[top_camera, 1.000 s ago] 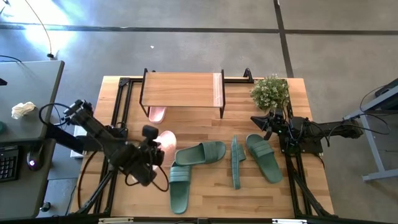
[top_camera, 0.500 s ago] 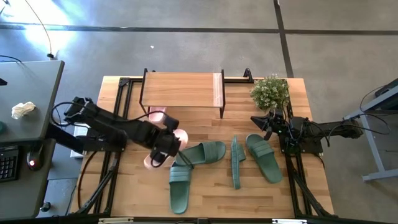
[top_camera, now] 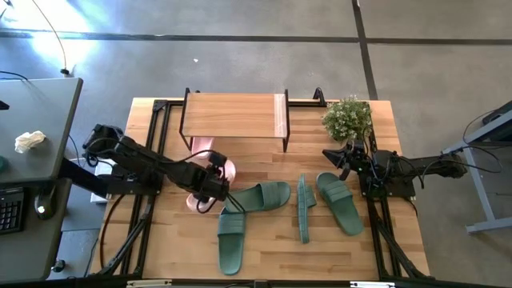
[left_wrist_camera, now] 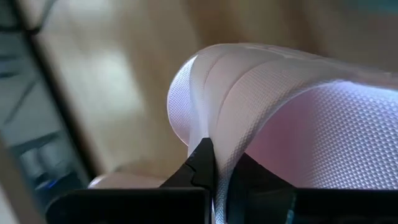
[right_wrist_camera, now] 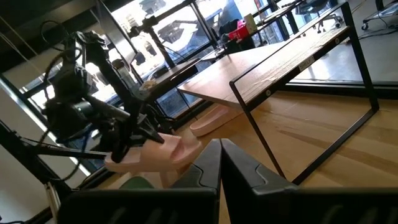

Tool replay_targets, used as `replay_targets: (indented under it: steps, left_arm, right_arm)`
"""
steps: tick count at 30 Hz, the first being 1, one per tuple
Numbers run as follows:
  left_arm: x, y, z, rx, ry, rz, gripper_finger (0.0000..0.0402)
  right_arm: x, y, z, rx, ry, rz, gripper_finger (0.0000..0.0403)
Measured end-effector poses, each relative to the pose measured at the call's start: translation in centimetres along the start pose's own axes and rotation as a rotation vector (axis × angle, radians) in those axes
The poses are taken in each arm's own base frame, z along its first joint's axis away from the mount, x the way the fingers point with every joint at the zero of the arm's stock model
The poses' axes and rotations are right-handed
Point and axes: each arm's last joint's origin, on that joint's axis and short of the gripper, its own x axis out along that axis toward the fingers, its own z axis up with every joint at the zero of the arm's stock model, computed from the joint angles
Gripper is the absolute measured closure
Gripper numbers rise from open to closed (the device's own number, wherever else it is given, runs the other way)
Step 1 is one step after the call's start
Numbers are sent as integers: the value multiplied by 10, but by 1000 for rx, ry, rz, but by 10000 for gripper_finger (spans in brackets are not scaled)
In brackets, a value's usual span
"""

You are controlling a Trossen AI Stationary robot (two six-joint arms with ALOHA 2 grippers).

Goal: Pick and place slides into the shelf
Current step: Put the right white slipper on the bottom shelf

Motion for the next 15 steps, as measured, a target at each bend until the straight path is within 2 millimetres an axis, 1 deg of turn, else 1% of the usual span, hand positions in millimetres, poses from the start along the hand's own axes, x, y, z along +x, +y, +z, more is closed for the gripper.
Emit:
replay_targets:
  steps: [6, 15]
  left_arm:
    - [7, -2, -7, 0, 55, 162, 401]
    - [18, -9, -12, 92, 63, 232, 401]
  right_arm:
    - [0, 0, 0, -1, -1, -1, 403]
    - [0, 0, 0, -2, -6, -11, 403]
